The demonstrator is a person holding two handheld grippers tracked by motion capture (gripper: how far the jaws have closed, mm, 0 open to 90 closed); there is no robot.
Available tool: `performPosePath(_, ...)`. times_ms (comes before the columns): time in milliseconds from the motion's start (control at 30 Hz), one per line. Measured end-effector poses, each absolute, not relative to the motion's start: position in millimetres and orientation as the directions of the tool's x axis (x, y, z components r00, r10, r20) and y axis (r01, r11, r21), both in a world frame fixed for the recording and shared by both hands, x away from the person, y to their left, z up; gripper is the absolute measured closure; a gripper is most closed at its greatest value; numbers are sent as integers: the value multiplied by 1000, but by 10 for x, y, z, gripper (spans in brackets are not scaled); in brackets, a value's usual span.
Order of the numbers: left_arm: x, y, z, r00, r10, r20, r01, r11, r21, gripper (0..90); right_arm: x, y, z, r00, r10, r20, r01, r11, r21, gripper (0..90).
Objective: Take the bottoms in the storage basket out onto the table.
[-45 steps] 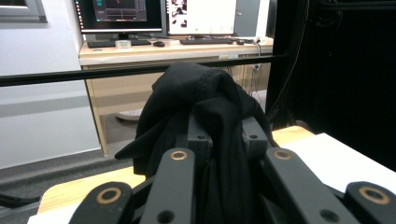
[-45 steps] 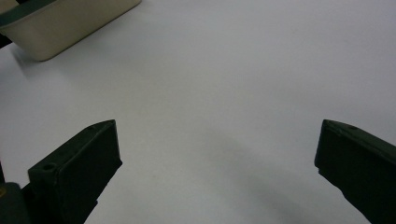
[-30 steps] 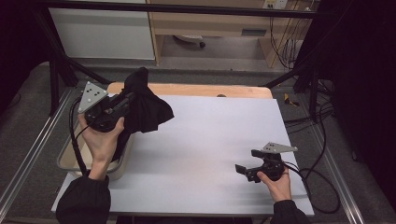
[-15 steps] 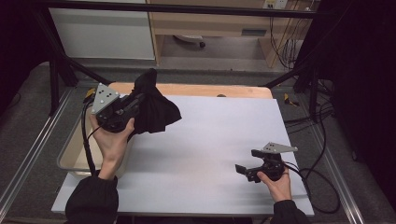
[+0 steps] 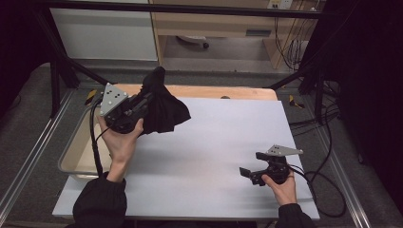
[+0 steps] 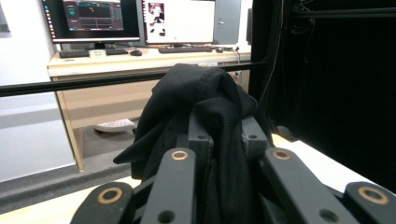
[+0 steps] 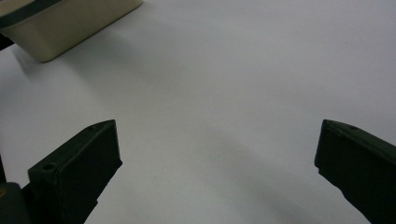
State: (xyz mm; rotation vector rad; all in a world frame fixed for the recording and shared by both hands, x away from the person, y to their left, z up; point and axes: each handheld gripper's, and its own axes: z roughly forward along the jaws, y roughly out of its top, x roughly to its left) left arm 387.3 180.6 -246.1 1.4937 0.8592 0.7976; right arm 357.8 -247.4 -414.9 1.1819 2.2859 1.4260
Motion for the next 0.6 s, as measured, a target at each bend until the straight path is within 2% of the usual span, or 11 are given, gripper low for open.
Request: performPosePath(600, 3908, 1489, -2465, 545, 838, 20, 84, -78, 993, 792, 3580, -2480, -4145, -662, 714, 228, 517, 215, 829, 7)
